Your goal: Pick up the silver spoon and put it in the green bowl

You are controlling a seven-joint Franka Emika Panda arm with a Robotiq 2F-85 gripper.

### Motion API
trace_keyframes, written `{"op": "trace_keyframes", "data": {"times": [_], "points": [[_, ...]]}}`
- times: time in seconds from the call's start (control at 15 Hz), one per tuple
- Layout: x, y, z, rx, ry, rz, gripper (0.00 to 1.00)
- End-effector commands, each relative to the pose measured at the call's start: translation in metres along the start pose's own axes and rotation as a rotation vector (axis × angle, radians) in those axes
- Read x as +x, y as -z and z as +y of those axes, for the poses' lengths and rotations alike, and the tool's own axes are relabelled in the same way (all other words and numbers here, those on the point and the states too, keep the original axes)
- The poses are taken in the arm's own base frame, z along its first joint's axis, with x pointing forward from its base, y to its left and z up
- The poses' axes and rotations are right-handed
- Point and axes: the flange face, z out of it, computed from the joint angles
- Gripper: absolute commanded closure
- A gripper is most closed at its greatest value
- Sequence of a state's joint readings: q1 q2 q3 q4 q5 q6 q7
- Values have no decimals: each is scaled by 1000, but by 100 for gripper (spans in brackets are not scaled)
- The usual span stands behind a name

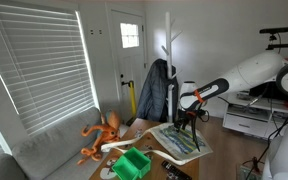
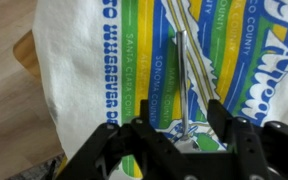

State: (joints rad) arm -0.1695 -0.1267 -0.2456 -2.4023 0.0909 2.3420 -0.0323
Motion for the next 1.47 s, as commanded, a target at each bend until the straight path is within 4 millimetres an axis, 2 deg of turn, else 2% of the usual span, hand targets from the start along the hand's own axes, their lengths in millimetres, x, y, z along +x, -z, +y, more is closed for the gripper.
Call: {"op": "trace_keyframes", "data": {"times": [0.0, 0.07, 0.13, 0.27, 0.33, 0.53, 0.73, 0.93, 1.0, 1.13, 1.2, 1.27, 1.4], "points": [[15, -12, -1, 2, -20, -11, 60], [17, -15, -2, -4, -15, -13, 63], [18, -17, -3, -11, -10, -18, 71], [20, -21, -6, -21, -1, -23, 97], [20, -17, -7, -24, 4, -19, 99], [11, 1, -15, -19, 37, 3, 98], [-7, 24, -42, 50, 188, 27, 98], [-30, 51, -90, 118, 333, 32, 98], [-37, 57, -112, 152, 375, 32, 98], [-48, 58, -145, 229, 452, 4, 98], [-32, 56, -129, 163, 385, 20, 91], [-39, 58, -143, 186, 417, 15, 91], [-44, 58, -153, 198, 440, 9, 91]]}}
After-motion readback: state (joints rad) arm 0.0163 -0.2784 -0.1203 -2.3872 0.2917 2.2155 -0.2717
